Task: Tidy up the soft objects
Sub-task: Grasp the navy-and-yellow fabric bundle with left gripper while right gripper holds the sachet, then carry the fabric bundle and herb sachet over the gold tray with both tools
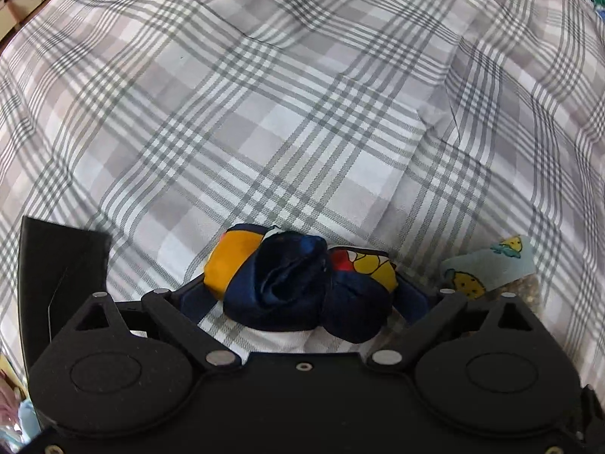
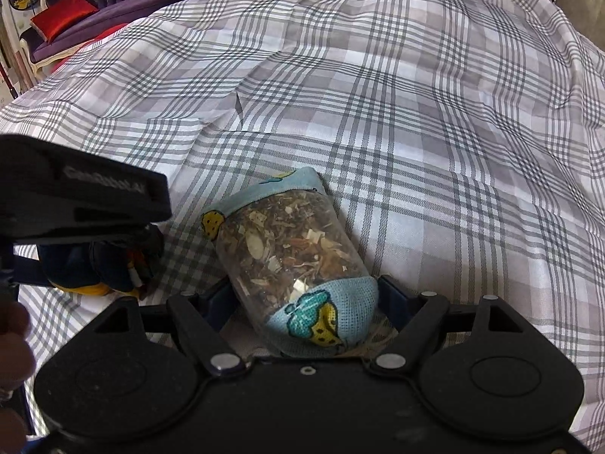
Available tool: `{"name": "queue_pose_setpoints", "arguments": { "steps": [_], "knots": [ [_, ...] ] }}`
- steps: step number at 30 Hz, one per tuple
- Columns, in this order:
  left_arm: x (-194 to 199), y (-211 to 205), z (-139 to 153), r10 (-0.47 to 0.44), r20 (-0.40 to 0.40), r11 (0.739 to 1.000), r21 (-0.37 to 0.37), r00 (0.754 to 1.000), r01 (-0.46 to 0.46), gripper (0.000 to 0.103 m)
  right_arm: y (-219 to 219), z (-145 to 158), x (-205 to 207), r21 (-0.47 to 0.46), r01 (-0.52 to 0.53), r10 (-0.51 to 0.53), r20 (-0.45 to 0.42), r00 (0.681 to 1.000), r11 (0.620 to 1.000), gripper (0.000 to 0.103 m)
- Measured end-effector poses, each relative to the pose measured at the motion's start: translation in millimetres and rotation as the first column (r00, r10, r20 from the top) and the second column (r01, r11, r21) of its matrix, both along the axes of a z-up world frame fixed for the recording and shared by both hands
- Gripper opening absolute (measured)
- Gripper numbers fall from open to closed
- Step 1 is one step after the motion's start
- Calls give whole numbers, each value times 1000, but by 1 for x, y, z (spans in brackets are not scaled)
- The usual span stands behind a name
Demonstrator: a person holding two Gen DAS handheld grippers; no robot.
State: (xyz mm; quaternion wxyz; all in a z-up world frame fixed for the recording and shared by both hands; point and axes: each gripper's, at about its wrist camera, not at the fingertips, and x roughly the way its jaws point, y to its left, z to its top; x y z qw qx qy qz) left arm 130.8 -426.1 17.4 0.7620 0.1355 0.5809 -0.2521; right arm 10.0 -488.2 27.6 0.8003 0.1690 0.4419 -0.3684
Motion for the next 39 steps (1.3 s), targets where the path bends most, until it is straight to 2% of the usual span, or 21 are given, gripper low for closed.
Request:
{"name": "queue_pose_setpoints", "arguments": {
  "steps": [4,8,15,18,20,23,29,33,39],
  "knots": [
    [1,-2,-6,-22,1,1000,1,1000,22,91,1,0,1,-6,-2,2,-4,1000,1000,80],
    [2,1,-6,-27,4,999,-22,1000,27,83,1,0,1,-6,0,0,-3,1000,1000,79],
    [0,2,-8,-36,10,999,-10,999,36,83,2,-1,1,-11,-2,2,-12,1000,1000,79],
    [1,1,-7,-30,-2,1000,-6,1000,30,83,4,0,1,-27,-15,14,-16,1000,1000,70],
    [2,2,-6,-32,-10,999,-6,999,32,80,6,2,0,-40,-28,28,-11,1000,999,49],
    [1,6,-3,-39,-20,999,-7,999,39,76,7,5,-3,-48,-38,38,0,999,998,42],
    [-3,16,7,-37,-48,999,-35,998,36,74,-11,17,-20,-29,67,-64,88,994,997,41],
    [-9,23,19,-28,-41,998,-56,999,25,74,-26,16,-27,21,133,-135,114,984,991,41],
    [-28,43,43,-33,-45,994,-104,998,28,74,-36,14,-30,50,146,-151,133,980,988,41]
  ]
}}
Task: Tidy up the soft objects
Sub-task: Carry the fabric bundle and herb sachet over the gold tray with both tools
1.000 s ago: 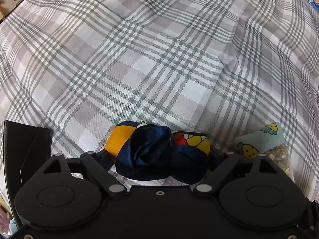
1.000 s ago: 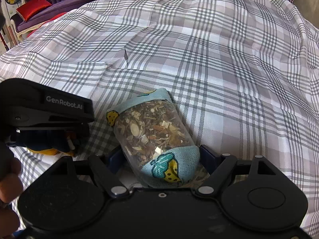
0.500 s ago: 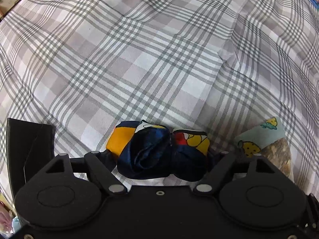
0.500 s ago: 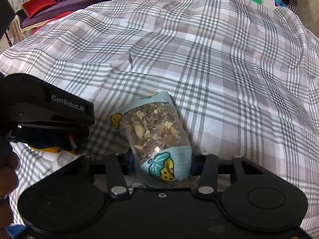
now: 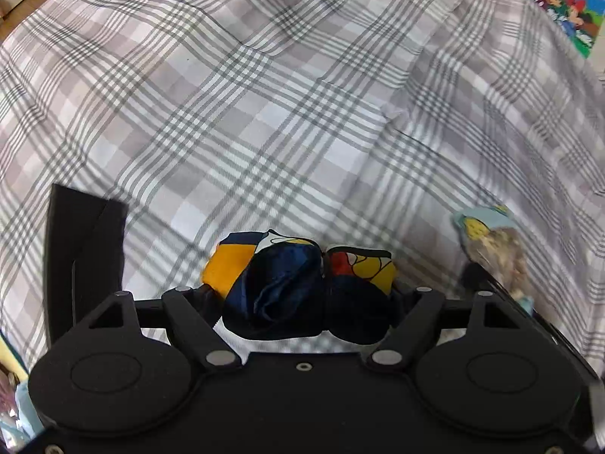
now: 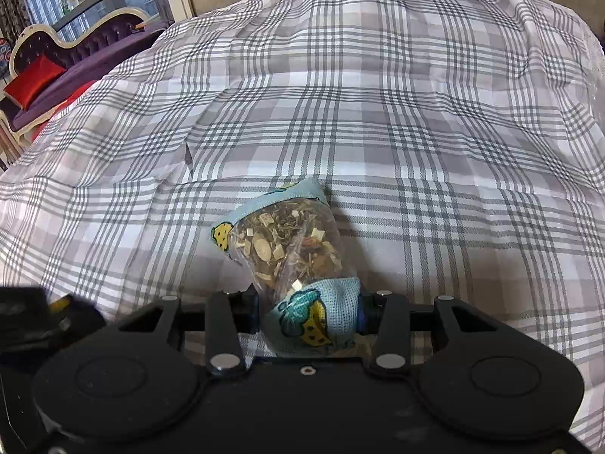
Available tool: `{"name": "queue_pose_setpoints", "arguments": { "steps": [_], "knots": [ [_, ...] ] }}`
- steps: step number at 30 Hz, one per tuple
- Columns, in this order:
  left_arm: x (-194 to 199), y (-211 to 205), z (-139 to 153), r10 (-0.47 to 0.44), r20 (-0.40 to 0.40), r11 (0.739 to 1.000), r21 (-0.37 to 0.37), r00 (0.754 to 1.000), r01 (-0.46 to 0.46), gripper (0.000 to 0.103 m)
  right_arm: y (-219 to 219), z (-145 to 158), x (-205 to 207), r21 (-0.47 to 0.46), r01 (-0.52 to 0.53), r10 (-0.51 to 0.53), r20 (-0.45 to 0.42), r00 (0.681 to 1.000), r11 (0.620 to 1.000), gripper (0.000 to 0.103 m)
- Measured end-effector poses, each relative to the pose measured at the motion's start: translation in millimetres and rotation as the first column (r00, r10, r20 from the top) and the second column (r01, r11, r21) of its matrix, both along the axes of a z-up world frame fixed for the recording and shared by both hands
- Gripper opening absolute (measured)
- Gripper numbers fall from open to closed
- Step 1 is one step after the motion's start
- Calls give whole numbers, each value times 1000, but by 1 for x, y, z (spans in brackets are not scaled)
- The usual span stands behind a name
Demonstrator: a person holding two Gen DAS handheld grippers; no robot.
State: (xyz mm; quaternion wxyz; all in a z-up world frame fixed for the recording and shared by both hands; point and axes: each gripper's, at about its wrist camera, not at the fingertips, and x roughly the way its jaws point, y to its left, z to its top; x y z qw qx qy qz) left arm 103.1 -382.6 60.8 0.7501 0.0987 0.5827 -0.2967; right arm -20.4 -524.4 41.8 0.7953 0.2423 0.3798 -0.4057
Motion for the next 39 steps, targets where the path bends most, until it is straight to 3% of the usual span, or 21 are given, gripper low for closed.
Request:
{"name": "queue_pose_setpoints", "arguments": {
  "steps": [15,22,27,39],
  "knots": [
    [-70,64,50,-50,38,997,-49,998,52,75,6,7,-14,-3,22,-22,18,1000,1000,41],
    [-102,82,61,-80,52,995,-57,995,83,75,20,18,-52,54,-15,14,21,1000,998,41],
    [-127,92,65,-104,57,993,-56,993,108,75,40,44,-82,31,-43,42,30,999,999,41],
    [-183,115,53,-156,8,987,-37,988,156,75,76,76,-157,62,-104,103,22,994,993,41]
  ]
}}
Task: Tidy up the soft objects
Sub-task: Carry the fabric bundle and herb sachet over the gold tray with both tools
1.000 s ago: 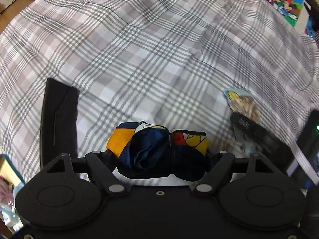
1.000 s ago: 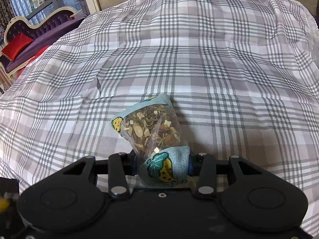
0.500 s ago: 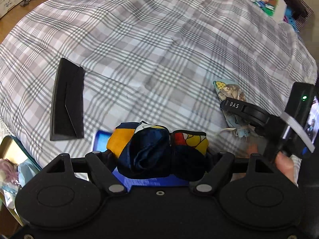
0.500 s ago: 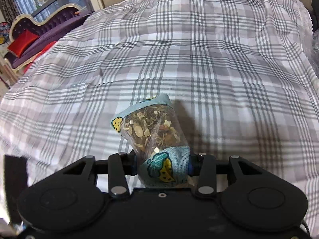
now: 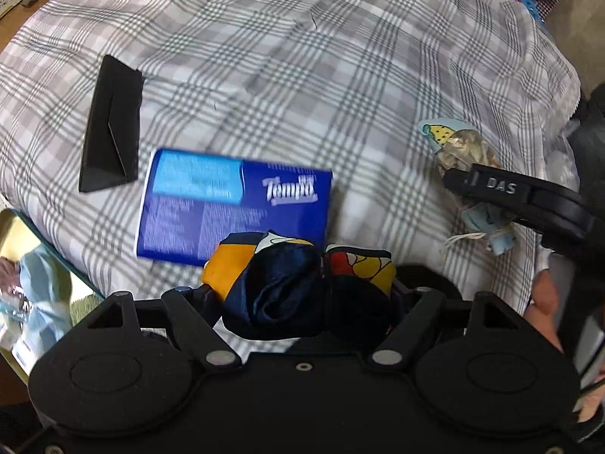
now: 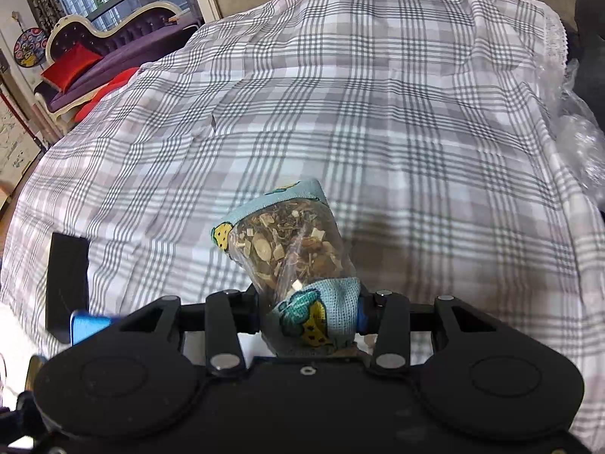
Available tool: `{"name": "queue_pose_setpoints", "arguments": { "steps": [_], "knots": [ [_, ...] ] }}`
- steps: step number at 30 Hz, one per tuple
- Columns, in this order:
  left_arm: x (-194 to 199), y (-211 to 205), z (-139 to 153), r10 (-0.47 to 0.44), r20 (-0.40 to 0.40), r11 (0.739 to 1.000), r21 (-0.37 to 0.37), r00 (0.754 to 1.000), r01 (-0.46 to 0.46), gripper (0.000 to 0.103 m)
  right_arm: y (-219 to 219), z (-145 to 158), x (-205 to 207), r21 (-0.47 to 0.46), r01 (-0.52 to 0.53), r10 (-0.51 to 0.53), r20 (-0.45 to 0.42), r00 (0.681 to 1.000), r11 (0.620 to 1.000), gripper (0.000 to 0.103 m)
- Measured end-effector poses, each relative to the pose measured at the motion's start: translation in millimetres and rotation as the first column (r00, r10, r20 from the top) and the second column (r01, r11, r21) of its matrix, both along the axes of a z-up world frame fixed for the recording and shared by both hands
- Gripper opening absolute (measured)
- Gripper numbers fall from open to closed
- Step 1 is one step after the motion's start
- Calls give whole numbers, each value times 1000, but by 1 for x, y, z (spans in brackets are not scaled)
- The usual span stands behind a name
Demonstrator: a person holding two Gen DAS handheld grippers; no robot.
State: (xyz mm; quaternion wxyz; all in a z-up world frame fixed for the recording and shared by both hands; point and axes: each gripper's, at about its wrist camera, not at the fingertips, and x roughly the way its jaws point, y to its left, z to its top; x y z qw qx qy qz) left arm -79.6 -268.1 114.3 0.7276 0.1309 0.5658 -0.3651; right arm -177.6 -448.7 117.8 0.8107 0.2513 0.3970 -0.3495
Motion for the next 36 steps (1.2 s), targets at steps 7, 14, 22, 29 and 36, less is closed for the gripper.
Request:
{"name": "queue_pose_setpoints", "arguments": {
  "steps": [7,14,22,29,36],
  "knots": [
    [-25,25,0,-1,-7,1000,-11,1000,1,75,34,9,-35,-13,-79,79,-19,997,997,41],
    [-39,61,-3,38,-7,999,-17,999,-38,75,72,13,-54,0,-195,195,-27,980,981,41],
    [-40,114,-13,152,-5,988,-5,988,-153,75,131,6,-51,46,-364,366,-46,929,930,41],
    [-28,170,-22,307,33,952,-1,951,-307,75,178,0,-32,77,-482,486,-61,872,873,41],
    [-4,219,-31,467,82,883,5,881,-469,75,217,6,-4,75,-570,574,-54,817,818,41]
  ]
}}
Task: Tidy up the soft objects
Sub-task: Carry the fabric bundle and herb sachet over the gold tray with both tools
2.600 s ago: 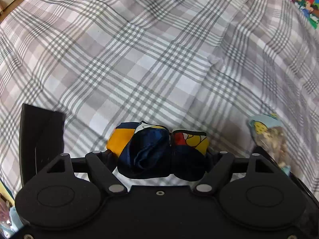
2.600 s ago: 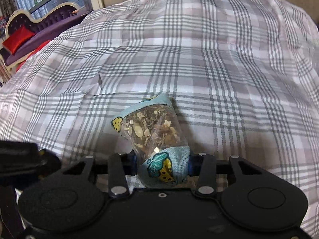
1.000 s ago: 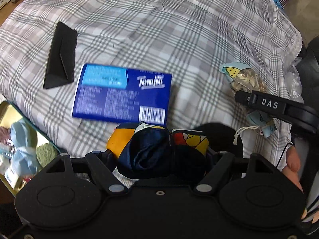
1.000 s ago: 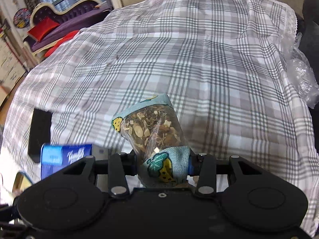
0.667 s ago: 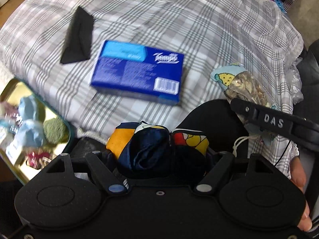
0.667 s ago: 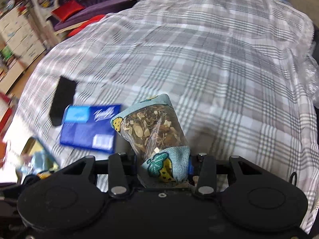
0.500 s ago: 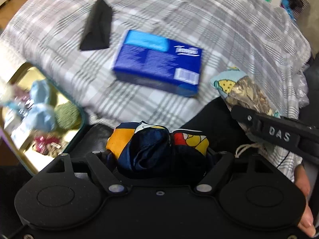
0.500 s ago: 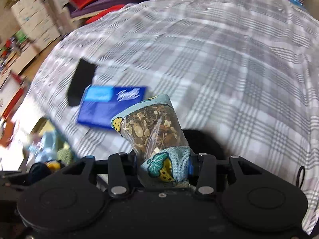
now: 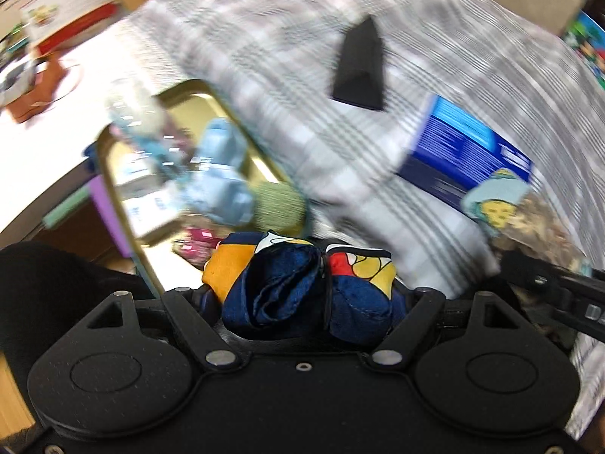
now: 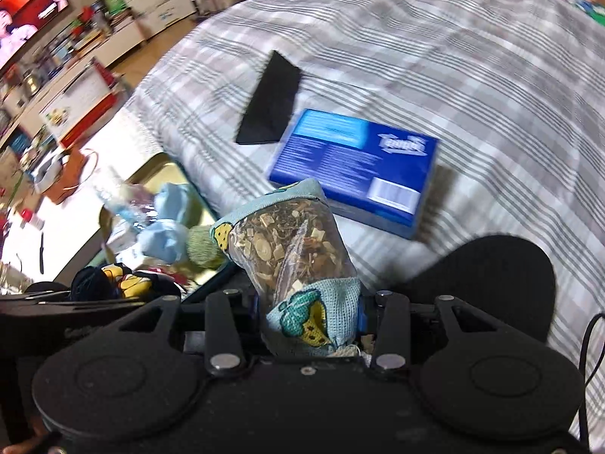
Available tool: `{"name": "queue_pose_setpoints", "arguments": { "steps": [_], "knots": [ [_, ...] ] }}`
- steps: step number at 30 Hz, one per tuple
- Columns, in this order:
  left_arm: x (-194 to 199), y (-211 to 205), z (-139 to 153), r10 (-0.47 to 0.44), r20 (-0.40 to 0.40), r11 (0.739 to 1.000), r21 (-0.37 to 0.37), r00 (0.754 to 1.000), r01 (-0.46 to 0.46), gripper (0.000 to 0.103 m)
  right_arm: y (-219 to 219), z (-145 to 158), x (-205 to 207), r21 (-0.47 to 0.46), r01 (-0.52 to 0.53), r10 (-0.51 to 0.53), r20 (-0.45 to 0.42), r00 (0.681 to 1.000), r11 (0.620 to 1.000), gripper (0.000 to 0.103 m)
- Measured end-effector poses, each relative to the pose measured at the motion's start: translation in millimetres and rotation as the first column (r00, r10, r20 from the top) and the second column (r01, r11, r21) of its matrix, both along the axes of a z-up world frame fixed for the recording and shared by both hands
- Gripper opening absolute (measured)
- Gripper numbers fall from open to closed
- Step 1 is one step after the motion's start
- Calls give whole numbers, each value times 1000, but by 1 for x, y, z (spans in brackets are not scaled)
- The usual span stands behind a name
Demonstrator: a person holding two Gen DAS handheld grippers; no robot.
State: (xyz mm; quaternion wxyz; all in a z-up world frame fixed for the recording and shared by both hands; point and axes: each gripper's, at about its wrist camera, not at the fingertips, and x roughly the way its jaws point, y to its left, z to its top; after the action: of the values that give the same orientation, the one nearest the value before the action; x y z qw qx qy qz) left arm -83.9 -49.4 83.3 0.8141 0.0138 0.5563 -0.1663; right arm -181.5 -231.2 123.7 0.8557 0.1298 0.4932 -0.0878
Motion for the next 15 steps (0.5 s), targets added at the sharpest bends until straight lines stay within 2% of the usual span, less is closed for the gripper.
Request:
{"name": "queue_pose_setpoints", "arguments": {
  "steps": [6,9,15],
  "knots": [
    [26,37,-18,137,-12,990,33,990,-137,75,25,4,35,-8,-63,64,10,998,998,41],
    [39,52,-32,190,-48,981,46,981,-188,75,37,4,52,-11,-89,90,9,996,996,41],
    [57,68,-63,241,-121,970,73,963,-234,75,57,-4,85,-4,-131,131,-17,991,991,41]
  ]
}}
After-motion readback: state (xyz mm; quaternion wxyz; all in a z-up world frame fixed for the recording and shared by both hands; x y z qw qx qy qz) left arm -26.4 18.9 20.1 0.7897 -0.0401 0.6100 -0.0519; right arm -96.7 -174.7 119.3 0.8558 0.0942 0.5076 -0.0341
